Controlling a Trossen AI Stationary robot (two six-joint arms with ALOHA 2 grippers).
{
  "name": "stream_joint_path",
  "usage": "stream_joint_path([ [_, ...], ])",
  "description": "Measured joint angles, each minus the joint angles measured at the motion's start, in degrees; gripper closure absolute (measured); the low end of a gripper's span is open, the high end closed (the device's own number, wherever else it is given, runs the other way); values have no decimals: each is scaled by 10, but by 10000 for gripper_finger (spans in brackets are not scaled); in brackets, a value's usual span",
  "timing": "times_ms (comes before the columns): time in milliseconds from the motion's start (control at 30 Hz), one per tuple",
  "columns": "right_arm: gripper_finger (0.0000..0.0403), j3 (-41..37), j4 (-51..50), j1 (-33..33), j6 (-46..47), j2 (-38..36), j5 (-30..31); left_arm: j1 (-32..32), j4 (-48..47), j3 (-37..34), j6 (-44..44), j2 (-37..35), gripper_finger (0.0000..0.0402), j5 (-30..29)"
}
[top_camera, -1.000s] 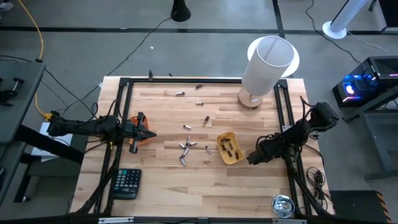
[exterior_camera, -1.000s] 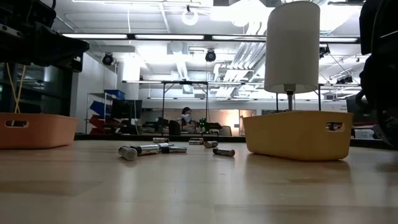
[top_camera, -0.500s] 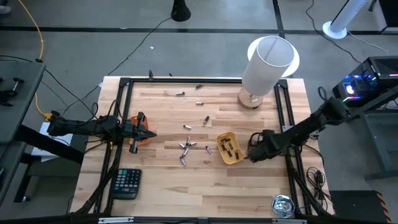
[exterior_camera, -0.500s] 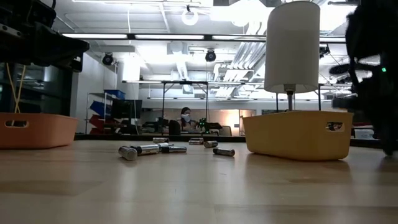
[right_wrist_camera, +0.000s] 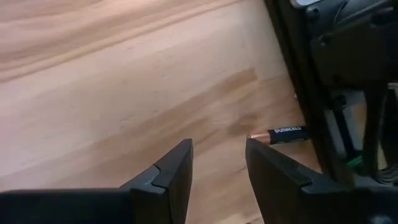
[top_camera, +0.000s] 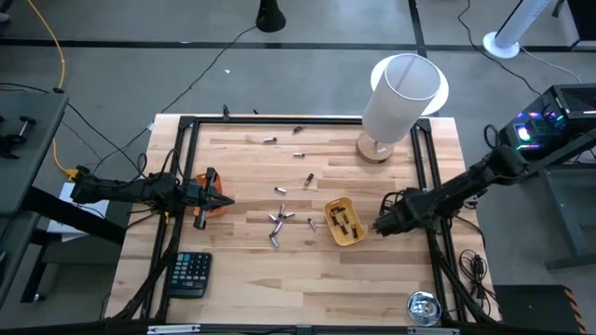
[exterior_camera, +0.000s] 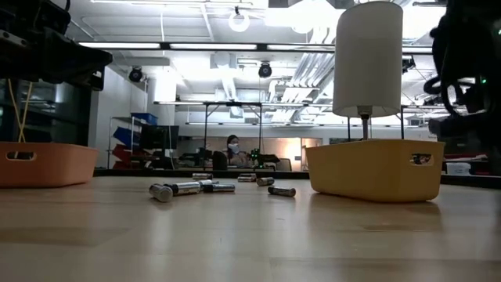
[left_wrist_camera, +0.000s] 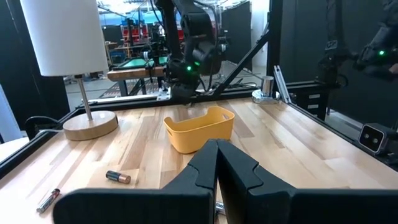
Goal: Sort batteries
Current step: Put the black battery into the yellow bin
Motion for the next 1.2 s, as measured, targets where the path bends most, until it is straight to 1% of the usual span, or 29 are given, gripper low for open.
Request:
stream_joint_path([
  [167, 258, 0, 28, -5, 2, 52, -10, 0, 0, 0, 0, 0, 401, 0],
  [267, 259, 1, 22, -17, 3, 95, -9, 0, 0, 0, 0, 0, 401, 0],
  [367, 259, 2, 14, -33, 0, 133, 19, 0, 0, 0, 0, 0, 401, 0],
  [467, 259, 3, 9, -50, -6, 153, 40, 0, 0, 0, 0, 0, 401, 0],
  [633, 259, 3, -4, -58, -20, 188, 38, 0, 0, 0, 0, 0, 401, 0],
  [733, 259, 3, -7, -53, -23, 208, 1, 0, -1, 0, 0, 0, 401, 0],
  [833, 259, 2, -10, -22, 4, 218, -30, 0, -1, 0, 0, 0, 401, 0],
  [900, 259, 1, -14, -7, 14, 223, -75, 0, 0, 0, 0, 0, 401, 0],
  [933, 259, 0, -15, 0, 16, 224, -88, 0, 0, 0, 0, 0, 401, 0],
  [1000, 259, 0, -14, 15, 17, 224, -100, 0, 0, 0, 0, 0, 401, 0],
  [1133, 259, 6, -11, 39, 17, 224, -104, 0, 0, 0, 0, 0, 401, 0],
  [1200, 259, 18, -12, 46, 20, 225, -120, 0, 0, 0, 0, 0, 401, 0],
])
